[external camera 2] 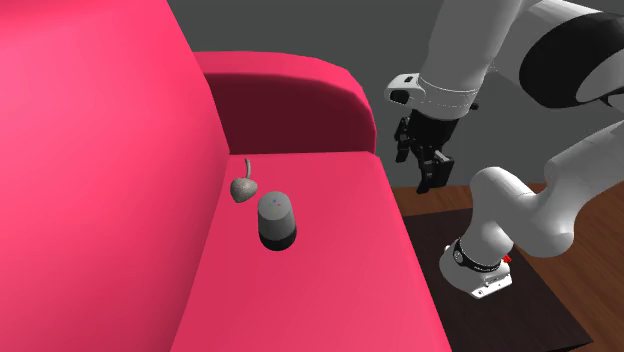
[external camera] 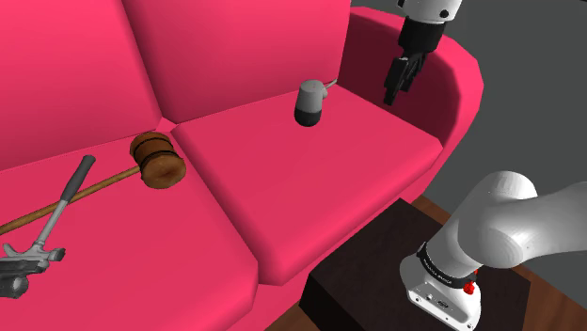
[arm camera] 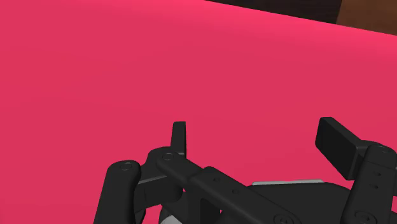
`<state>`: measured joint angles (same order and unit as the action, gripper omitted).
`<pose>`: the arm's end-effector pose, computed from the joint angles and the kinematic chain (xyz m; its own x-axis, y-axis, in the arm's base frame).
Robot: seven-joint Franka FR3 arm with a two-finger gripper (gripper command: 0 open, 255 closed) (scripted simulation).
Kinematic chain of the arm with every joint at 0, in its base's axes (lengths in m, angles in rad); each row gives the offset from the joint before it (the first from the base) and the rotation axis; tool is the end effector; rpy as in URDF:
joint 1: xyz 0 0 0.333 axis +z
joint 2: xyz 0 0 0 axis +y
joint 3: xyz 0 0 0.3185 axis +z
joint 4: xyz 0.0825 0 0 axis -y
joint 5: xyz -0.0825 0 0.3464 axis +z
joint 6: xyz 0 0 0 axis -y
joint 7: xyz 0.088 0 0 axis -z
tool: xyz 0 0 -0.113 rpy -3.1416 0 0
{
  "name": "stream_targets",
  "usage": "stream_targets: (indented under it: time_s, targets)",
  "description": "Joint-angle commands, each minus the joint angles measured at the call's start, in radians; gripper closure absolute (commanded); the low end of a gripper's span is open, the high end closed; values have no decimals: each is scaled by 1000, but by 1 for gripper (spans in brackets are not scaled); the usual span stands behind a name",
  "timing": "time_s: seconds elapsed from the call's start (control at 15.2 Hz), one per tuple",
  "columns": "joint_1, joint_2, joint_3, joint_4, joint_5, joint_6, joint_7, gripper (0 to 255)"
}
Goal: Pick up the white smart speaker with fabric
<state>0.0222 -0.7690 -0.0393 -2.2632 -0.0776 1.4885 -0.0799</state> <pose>0.2642 -0.0186 0.6144 0.9977 0.0675 -0.0100 0.0679 -0.9965 0.0494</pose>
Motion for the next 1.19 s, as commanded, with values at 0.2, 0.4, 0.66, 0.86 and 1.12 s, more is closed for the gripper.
stream_targets:
  time_s: [0.2, 0.4, 0.66, 0.86, 1.12]
  targets:
    - [14, 121, -26, 65, -28, 42, -72, 0]
    - [27, 244, -47, 142, -49, 76, -142, 0]
    - [43, 409, -68, 260, -69, 107, -233, 0]
    - [52, 534, -78, 362, -78, 119, -300, 0]
    - [60, 702, -83, 516, -86, 120, -387, 0]
